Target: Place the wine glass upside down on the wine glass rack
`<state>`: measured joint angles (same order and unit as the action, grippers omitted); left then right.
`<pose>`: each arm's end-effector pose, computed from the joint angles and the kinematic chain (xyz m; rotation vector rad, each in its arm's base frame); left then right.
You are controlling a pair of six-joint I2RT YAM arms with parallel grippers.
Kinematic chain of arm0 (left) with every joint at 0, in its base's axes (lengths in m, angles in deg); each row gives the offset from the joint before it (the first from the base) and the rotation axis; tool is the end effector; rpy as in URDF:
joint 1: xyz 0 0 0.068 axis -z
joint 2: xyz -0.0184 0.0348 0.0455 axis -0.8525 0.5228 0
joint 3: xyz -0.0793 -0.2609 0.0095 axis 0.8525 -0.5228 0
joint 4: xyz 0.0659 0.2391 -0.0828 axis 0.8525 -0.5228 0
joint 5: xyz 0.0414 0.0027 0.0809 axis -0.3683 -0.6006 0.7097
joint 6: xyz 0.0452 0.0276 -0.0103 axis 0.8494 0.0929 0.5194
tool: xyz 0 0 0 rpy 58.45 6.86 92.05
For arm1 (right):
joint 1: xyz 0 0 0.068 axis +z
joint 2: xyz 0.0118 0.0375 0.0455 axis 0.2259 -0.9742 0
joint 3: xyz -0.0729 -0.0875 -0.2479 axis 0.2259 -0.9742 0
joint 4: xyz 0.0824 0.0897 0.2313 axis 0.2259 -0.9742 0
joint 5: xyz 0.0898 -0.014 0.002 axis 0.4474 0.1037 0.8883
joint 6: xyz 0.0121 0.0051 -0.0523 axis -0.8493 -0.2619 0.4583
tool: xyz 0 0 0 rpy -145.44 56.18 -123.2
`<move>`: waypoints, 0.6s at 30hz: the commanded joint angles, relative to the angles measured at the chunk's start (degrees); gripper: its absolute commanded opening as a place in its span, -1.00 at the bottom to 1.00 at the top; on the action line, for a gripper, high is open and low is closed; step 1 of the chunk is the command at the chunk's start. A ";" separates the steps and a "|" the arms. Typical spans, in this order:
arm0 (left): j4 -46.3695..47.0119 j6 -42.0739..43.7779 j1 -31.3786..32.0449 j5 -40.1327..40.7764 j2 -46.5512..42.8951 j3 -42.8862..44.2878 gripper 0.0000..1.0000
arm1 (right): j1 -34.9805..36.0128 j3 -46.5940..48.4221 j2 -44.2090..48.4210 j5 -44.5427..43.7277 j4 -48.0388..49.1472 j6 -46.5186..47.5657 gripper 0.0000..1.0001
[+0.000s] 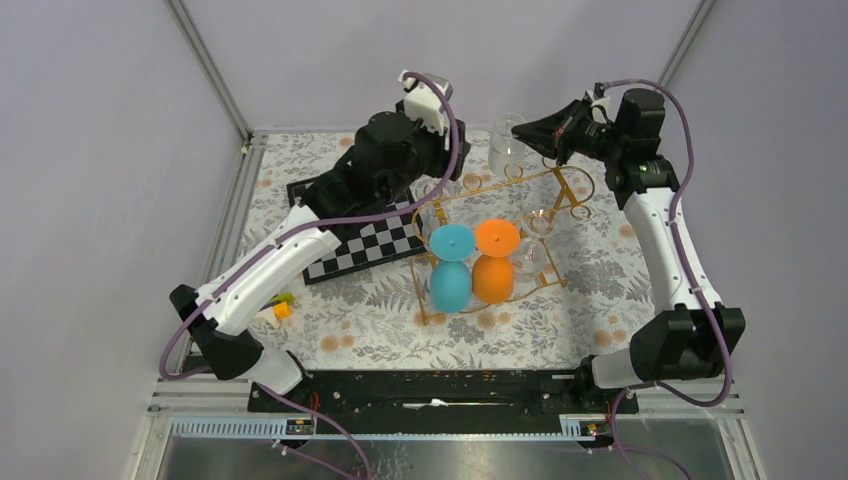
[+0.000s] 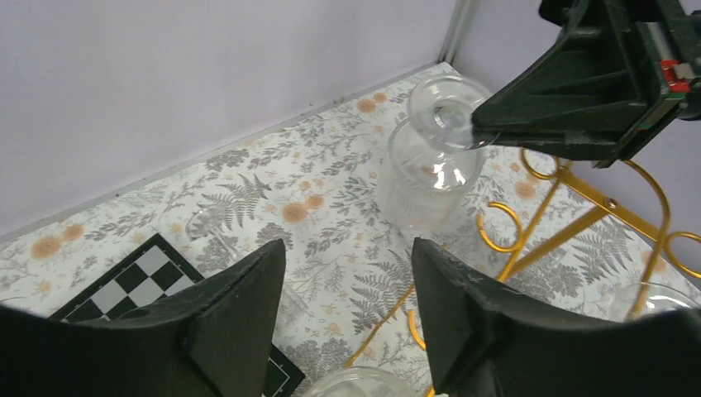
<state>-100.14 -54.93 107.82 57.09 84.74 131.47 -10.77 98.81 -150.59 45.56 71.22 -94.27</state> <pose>0.2258 -0.2492 0.4776 0.4505 1.6835 -0.5052 0.3162 0.0395 0.4248 0.4405 1.9207 1.6277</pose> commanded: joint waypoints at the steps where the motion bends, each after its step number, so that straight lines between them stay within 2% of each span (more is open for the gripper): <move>1: 3.39 -3.09 -3.12 -0.21 -3.90 -1.67 0.32 | -0.77 6.55 -2.17 3.03 7.14 0.68 -1.00; 8: 1.21 -9.87 -10.75 -6.15 -4.80 -5.41 0.51 | -8.49 7.99 -2.94 2.21 7.38 2.61 -1.00; 13: 1.64 -19.07 -19.56 -15.58 -3.86 -9.90 0.54 | -17.16 4.53 -2.53 1.47 7.96 3.64 -1.00; 18: 1.03 -22.04 -24.83 -20.49 -0.88 -11.70 0.56 | -22.83 0.67 -2.76 -1.82 7.27 6.77 -1.00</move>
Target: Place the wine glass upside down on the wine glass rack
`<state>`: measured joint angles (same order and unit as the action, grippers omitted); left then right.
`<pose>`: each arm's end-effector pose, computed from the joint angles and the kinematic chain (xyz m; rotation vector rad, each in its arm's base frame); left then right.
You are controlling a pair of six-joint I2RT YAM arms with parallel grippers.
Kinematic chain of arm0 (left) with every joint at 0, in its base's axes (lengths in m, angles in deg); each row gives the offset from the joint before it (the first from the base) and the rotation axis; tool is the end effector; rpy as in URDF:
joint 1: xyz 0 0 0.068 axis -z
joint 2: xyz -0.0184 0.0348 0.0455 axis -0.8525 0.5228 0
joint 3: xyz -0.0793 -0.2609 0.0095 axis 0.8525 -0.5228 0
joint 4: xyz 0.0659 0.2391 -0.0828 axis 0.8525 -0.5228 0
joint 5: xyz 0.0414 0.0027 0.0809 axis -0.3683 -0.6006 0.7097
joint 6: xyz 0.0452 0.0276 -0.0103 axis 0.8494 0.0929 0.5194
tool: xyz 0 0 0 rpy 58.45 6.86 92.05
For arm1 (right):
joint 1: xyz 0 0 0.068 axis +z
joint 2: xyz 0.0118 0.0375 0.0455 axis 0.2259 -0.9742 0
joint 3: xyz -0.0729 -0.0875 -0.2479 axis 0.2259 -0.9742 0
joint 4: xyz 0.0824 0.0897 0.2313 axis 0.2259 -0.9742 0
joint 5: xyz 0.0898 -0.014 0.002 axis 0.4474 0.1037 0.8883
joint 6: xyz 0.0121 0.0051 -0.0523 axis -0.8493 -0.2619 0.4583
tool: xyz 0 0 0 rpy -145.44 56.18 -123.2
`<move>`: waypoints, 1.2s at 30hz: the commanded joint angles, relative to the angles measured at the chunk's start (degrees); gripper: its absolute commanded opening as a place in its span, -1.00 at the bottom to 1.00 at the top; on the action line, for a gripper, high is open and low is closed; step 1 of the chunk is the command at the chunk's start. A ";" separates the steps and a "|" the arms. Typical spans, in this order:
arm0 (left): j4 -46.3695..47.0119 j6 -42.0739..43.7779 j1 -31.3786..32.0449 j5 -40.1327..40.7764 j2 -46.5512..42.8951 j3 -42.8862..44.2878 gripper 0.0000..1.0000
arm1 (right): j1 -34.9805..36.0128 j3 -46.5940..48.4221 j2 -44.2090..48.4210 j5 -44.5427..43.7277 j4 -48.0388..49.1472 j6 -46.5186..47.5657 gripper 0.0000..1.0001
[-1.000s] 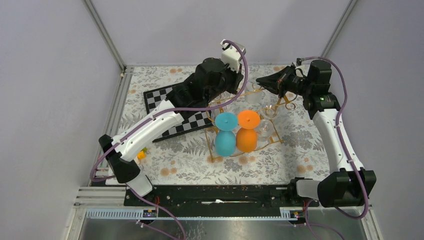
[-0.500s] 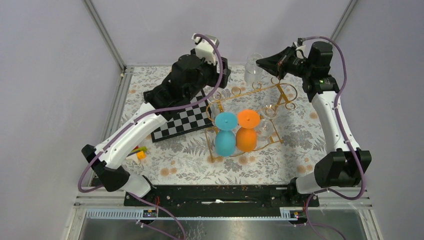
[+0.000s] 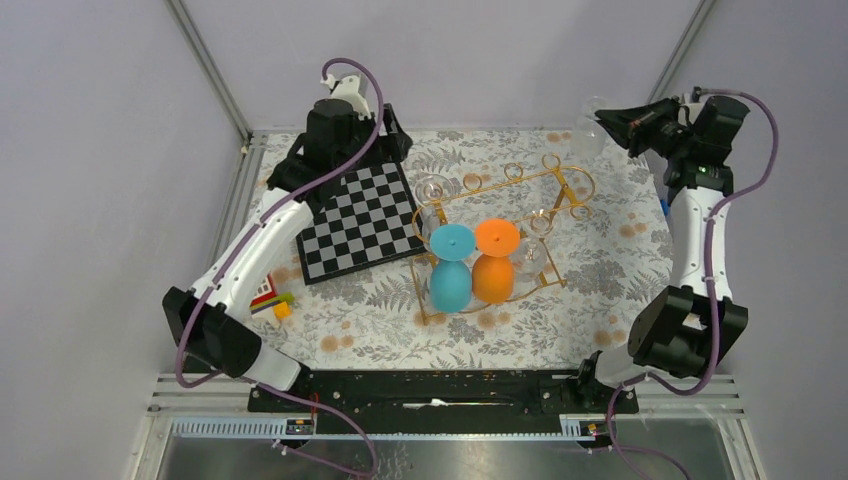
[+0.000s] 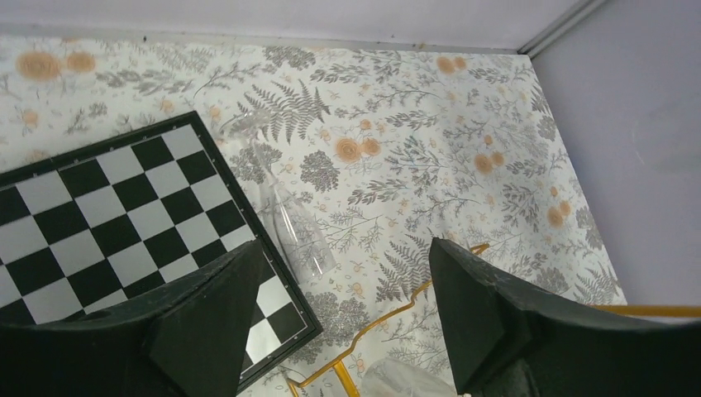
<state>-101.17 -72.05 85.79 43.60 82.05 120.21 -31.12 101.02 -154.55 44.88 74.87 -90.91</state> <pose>0.2985 -0.1534 0.4240 0.0435 1.9319 -0.5878 0.3298 -0.0796 0.4228 0.6577 1.7078 1.3394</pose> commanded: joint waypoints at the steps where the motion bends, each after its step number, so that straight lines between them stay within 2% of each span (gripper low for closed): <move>1: 1.73 -5.17 -3.64 -8.08 2.63 -0.47 0.57 | -2.94 -2.21 0.61 -1.00 3.54 3.91 -1.00; 10: 2.69 -7.85 -7.98 -16.98 11.00 -0.32 0.59 | -4.28 -23.88 -5.35 1.14 27.37 -5.19 -1.00; 12: 2.62 -8.43 -8.75 -18.84 13.41 0.19 0.59 | -5.02 -28.28 -7.26 1.26 36.65 -8.26 -1.00; 20: 4.89 -9.07 -9.71 -20.76 18.50 0.00 0.59 | -6.04 -36.20 -15.48 1.15 53.61 -14.28 -1.00; 24: 5.50 -9.19 -9.90 -21.24 21.24 1.22 0.58 | -6.56 -38.08 -17.46 0.35 53.78 -12.38 -1.00; 27: 5.68 -9.19 -10.04 -21.40 24.05 2.78 0.57 | -7.01 -39.67 -18.20 -0.44 52.50 -10.97 -0.91; 32: 5.77 -9.43 -10.12 -20.98 28.53 5.97 0.55 | -7.33 -40.59 -17.62 -2.17 43.83 -5.33 -0.74; 36: 5.66 -10.73 -10.14 -20.93 32.68 9.33 0.55 | -7.40 -41.02 -16.26 -2.72 38.43 -0.84 -0.53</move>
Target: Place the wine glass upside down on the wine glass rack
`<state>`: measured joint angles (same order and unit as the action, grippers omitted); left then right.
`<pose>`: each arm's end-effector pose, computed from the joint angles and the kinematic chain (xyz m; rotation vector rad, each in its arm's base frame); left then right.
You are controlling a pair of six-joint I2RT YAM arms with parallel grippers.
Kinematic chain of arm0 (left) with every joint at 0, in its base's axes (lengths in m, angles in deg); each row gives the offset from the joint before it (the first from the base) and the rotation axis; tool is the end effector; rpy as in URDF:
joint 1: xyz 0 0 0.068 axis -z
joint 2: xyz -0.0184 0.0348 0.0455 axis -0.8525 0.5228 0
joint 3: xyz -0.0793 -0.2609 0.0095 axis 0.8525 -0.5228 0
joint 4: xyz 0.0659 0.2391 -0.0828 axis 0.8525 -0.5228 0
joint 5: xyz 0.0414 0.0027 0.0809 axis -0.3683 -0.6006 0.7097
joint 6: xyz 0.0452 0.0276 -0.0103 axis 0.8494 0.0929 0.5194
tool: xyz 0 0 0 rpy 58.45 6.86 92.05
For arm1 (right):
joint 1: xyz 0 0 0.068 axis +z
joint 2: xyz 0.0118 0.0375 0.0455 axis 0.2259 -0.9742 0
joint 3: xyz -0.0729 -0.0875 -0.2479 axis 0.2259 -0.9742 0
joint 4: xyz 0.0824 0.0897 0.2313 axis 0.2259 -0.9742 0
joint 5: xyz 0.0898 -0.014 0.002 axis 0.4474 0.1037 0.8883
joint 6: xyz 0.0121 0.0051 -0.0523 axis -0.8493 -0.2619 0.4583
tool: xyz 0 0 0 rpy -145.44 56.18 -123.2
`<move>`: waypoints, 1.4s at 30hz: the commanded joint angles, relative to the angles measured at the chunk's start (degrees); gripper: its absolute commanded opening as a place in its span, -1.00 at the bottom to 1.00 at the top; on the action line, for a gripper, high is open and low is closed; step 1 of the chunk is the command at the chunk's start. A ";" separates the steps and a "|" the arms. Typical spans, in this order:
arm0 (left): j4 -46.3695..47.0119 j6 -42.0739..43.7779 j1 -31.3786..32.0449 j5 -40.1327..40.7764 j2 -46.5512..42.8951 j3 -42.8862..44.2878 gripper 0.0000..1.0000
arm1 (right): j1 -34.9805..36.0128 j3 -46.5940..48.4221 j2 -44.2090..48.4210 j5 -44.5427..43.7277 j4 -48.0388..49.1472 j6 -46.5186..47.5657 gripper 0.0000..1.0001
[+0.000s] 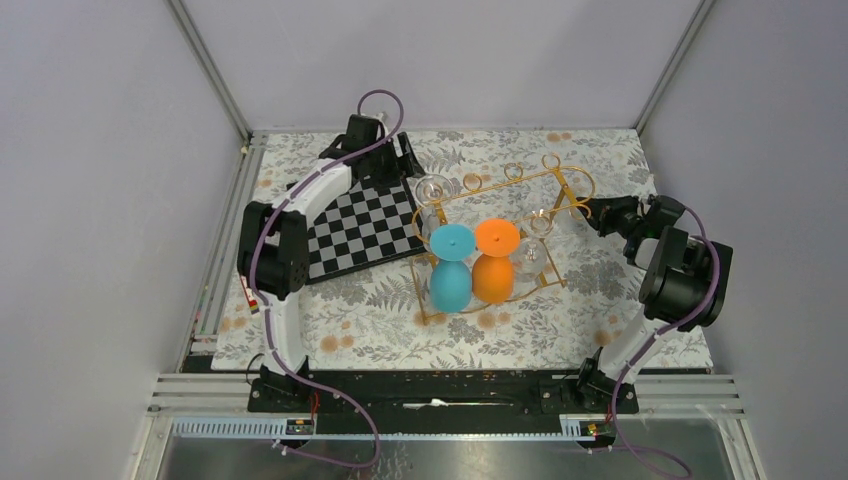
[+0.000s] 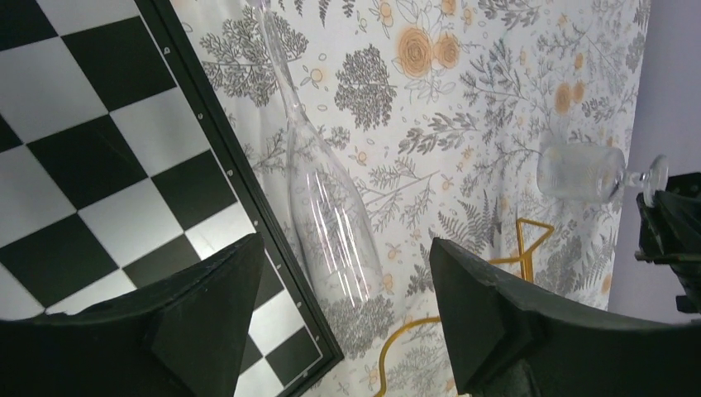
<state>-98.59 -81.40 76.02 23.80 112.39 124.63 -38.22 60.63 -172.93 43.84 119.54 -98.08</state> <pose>0.4355 -0.1496 0.2520 -0.1517 2.3880 -0.8153 0.3256 -0.1241 0.1562 1.1215 1.7139 1.3604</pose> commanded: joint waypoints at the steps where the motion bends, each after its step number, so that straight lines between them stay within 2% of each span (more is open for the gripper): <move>1: 3.48 -2.06 -0.32 -1.10 3.22 5.60 0.55 | -0.39 -1.04 2.53 -1.87 -6.54 6.68 -0.46; 7: 4.86 -4.54 0.53 5.60 7.66 8.69 0.55 | -0.99 -5.16 5.93 -2.90 -6.42 7.12 0.00; 12: 5.65 -4.23 2.48 12.95 9.78 11.60 0.53 | -1.32 -7.93 11.61 -4.07 -6.94 7.42 0.22; 16: 3.76 -4.34 3.49 14.38 11.84 15.76 0.50 | -1.35 -8.04 16.95 -5.66 -10.77 9.41 0.25; 27: 3.53 -3.20 7.41 18.49 13.51 17.11 0.42 | -1.42 -4.16 31.85 -8.59 -25.22 15.59 0.29; 33: -0.05 -4.76 8.54 26.92 17.14 19.72 0.40 | -1.46 -3.14 36.21 -6.08 -27.28 14.43 0.29; 42: -0.72 -5.59 8.48 26.68 21.77 23.09 0.25 | -1.46 -0.22 40.07 -3.88 -29.64 13.52 0.35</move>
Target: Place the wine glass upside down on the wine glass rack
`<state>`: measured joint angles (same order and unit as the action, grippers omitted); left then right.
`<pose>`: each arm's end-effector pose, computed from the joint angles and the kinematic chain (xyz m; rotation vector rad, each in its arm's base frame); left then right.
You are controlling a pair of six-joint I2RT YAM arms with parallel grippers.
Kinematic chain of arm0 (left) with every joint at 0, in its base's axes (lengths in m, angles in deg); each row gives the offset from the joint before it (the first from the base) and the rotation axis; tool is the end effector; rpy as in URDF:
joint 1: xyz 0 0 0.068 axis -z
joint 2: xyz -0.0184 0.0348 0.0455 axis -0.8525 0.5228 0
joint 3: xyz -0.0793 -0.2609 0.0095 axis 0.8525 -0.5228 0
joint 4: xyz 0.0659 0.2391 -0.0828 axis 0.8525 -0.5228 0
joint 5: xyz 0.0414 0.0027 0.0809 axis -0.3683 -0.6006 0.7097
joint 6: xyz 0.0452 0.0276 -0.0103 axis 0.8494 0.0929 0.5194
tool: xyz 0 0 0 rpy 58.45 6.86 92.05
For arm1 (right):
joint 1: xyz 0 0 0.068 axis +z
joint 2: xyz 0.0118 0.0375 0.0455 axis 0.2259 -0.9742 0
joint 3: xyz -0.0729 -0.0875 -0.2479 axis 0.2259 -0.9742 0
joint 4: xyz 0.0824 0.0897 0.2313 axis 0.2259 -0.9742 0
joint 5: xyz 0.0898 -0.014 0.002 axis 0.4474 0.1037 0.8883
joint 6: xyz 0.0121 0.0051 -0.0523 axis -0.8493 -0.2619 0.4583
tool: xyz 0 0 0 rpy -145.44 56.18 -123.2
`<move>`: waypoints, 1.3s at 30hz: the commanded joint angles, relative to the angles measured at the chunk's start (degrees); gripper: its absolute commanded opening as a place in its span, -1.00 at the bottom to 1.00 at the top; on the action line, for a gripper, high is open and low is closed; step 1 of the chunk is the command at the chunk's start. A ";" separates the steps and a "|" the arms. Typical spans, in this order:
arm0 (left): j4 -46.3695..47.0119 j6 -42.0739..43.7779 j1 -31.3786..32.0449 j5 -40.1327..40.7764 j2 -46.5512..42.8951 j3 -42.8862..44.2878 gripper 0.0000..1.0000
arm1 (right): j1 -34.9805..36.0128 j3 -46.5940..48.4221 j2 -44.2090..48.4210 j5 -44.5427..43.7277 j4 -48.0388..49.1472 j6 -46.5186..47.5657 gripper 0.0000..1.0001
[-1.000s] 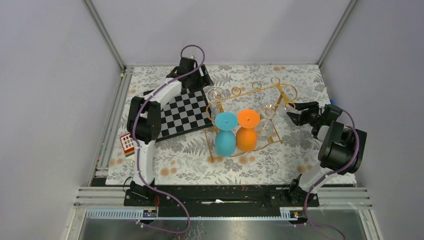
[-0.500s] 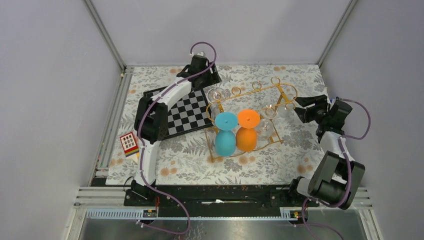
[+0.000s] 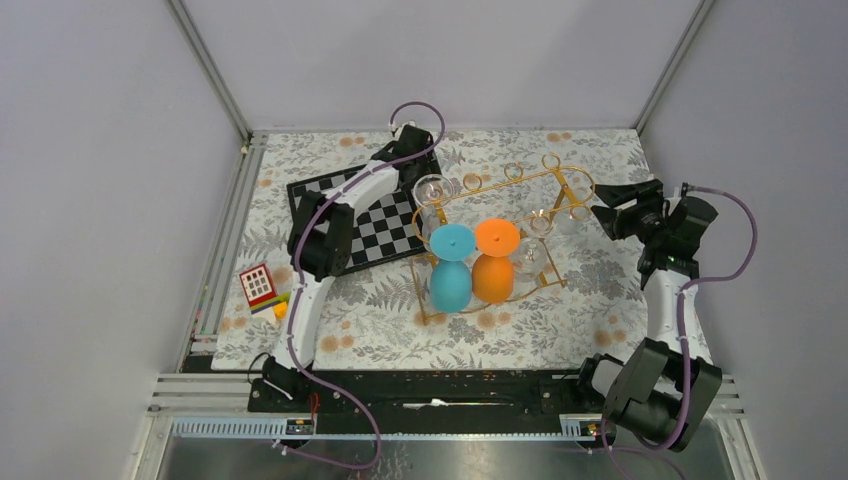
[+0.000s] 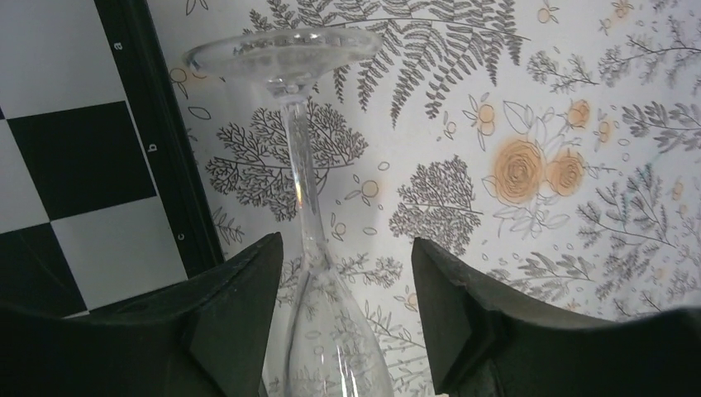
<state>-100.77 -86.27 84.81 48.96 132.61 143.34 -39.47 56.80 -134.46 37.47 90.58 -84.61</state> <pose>0.4788 -0.2325 0.1866 -0.3017 2.3739 -0.4110 0.2358 -0.0911 0.2780 0.8886 1.6740 1.0802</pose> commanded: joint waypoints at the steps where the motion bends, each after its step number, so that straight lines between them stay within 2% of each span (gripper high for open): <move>1: 1.06 -0.71 -0.38 1.08 2.57 5.45 0.23 | -0.22 3.88 1.61 2.66 -0.80 0.06 0.35; 5: -0.59 -2.01 -1.19 -1.11 5.77 9.37 0.17 | -0.18 4.20 1.37 3.64 -0.48 -0.27 0.35; 7: -0.32 -2.29 -1.57 -1.59 6.25 9.25 0.04 | -0.22 4.24 1.24 3.87 -0.27 -0.50 0.35; 9: 0.63 -1.88 -1.79 -1.69 6.30 8.65 -0.18 | -0.21 4.26 1.11 4.26 -0.03 -0.83 0.35; 10: 1.27 -1.38 -1.80 -1.78 6.23 8.31 -0.35 | -0.22 4.35 1.02 4.46 0.22 -1.09 0.35; 16: 4.56 1.01 -1.96 -3.89 5.06 6.91 -1.00 | -0.22 5.87 1.54 5.64 0.31 -2.31 0.35; 22: 9.10 0.64 -1.97 -6.19 0.40 3.95 -1.00 | -0.22 7.31 2.81 6.50 -0.49 -3.52 0.35; 28: 17.22 -0.33 -1.98 -10.30 -8.51 -1.31 -1.00 | -0.22 9.66 4.39 6.80 -2.60 -3.68 0.36; 35: 16.93 3.42 -1.98 -7.91 -19.55 -2.77 -1.00 | -0.22 13.58 6.64 6.15 -5.82 -3.87 0.36; 39: 18.59 9.65 -2.02 -2.11 -28.96 -9.38 -1.00 | -0.07 17.31 6.36 7.79 -6.18 -5.96 0.36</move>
<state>-88.58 -83.24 83.15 41.44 115.01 138.55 -39.47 68.87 -128.87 42.66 84.77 -88.55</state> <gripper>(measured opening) 0.102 0.678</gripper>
